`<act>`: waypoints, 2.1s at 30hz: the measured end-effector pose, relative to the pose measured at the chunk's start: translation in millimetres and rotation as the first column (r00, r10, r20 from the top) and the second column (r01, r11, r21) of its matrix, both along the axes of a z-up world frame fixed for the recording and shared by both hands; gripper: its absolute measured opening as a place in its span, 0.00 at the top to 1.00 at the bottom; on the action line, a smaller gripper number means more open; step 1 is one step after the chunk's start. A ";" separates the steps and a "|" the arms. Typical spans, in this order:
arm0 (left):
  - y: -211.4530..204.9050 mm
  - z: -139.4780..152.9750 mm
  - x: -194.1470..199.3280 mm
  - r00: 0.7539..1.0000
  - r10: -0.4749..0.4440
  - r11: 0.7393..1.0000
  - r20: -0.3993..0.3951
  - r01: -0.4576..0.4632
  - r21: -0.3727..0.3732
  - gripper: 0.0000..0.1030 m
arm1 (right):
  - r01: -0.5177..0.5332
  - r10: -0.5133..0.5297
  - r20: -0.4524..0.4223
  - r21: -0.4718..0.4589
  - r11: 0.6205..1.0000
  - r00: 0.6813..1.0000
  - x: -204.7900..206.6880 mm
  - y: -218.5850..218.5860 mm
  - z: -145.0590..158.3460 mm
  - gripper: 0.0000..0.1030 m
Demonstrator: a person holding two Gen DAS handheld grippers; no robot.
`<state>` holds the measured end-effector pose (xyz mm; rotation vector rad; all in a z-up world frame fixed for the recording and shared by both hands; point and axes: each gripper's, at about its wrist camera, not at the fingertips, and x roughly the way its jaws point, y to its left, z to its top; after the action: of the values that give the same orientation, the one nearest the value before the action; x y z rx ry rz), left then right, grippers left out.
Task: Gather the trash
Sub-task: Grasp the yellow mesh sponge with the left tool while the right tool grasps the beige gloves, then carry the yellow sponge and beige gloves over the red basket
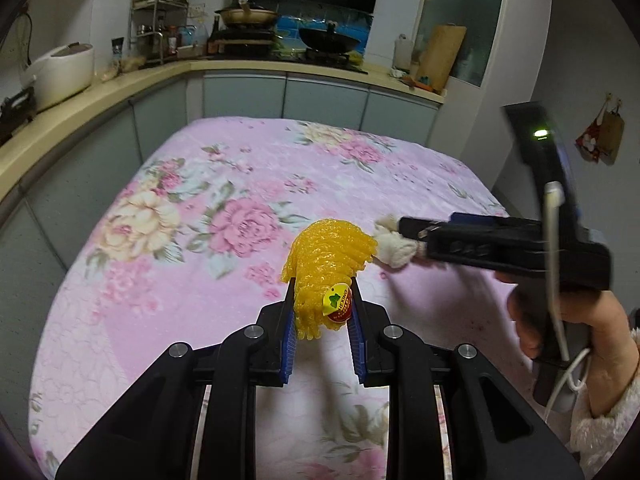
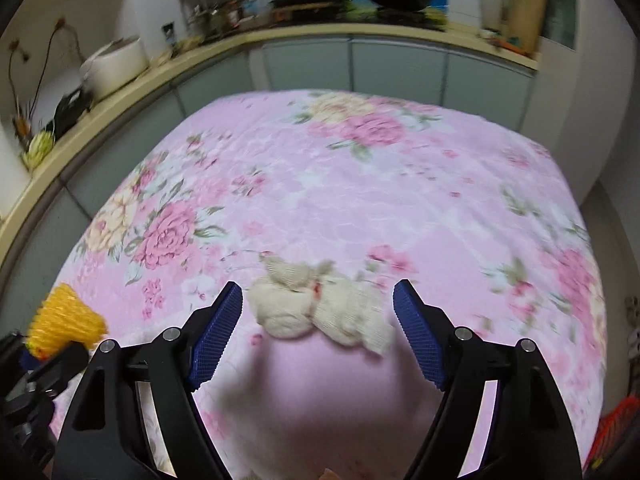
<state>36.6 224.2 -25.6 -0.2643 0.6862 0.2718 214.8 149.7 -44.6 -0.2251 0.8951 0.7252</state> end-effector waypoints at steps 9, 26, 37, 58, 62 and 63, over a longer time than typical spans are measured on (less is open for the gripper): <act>15.9 -2.5 1.6 1.000 0.027 1.000 -0.001 -0.027 -0.008 0.80 | -0.021 0.018 -0.032 -0.096 0.995 0.999 7.9 22.7 -29.6 0.43; 5.3 0.1 10.0 1.000 0.002 1.000 -0.018 -0.002 0.007 0.79 | 0.083 -0.080 -0.034 0.073 0.994 0.996 -2.7 -28.1 6.8 0.61; -33.3 14.9 35.8 0.996 -0.093 0.995 -0.008 0.094 0.046 0.79 | 0.225 -0.231 0.020 0.164 0.960 0.973 -20.4 -110.9 49.6 0.61; -107.1 43.2 86.9 0.961 -0.276 0.959 0.020 0.274 0.078 0.79 | 0.408 -0.432 0.066 0.224 0.885 0.900 -27.9 -221.1 81.3 0.61; -125.2 43.3 94.2 0.948 -0.319 0.945 0.017 0.317 0.076 0.79 | 0.444 -0.466 0.057 0.226 0.867 0.883 -28.0 -237.7 79.3 0.61; -129.4 43.2 95.9 0.944 -0.331 0.941 0.015 0.329 0.076 0.79 | 0.455 -0.478 0.056 0.226 0.861 0.876 -28.1 -243.1 78.7 0.61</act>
<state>132.5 94.8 17.6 -0.0799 0.6798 -0.0281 186.8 -93.4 34.1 0.1387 0.7220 0.3404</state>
